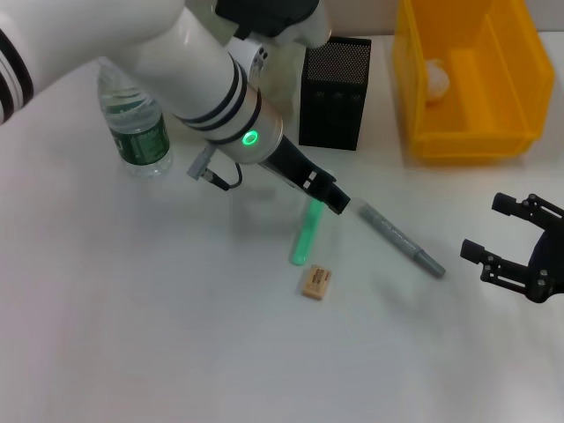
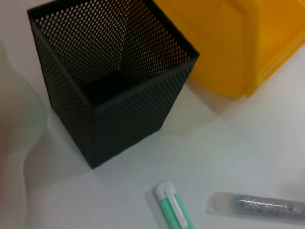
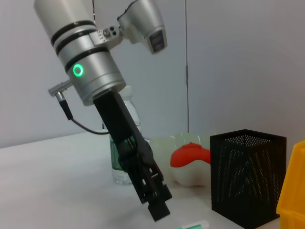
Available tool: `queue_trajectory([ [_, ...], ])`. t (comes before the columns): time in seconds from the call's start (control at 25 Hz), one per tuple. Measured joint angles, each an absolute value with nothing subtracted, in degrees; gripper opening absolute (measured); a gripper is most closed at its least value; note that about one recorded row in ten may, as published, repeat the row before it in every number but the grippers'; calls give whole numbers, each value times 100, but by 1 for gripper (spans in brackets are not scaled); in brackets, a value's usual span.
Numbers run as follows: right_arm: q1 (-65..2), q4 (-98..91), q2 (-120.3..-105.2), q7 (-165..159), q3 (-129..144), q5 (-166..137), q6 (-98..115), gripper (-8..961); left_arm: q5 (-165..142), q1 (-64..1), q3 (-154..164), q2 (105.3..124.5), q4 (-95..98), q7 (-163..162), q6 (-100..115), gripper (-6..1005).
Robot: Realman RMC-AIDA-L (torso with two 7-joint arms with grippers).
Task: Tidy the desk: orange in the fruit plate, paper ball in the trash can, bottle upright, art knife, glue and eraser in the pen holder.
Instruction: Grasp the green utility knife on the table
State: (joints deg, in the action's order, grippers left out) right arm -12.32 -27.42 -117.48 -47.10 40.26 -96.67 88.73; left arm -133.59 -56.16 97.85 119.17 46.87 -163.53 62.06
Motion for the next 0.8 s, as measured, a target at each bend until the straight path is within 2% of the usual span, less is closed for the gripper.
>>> queue_trajectory([
  [0.36, -1272, -2742, -11760, -4710, 4025, -9696, 8841, 804, -13197, -5483, 10316, 11917, 4541, -16233, 5638, 793],
  [0.56, -1285, -2744, -11760, -4710, 4025, -9699, 8840, 805, -13182, -5459, 10577, 11917, 4572, -16196, 5504, 620],
  [0.8, -1283, -2753, -11759, -4710, 4025, -9696, 8839, 805, -13030, -5458, 10603, 11917, 4557, -16107, 5469, 628],
])
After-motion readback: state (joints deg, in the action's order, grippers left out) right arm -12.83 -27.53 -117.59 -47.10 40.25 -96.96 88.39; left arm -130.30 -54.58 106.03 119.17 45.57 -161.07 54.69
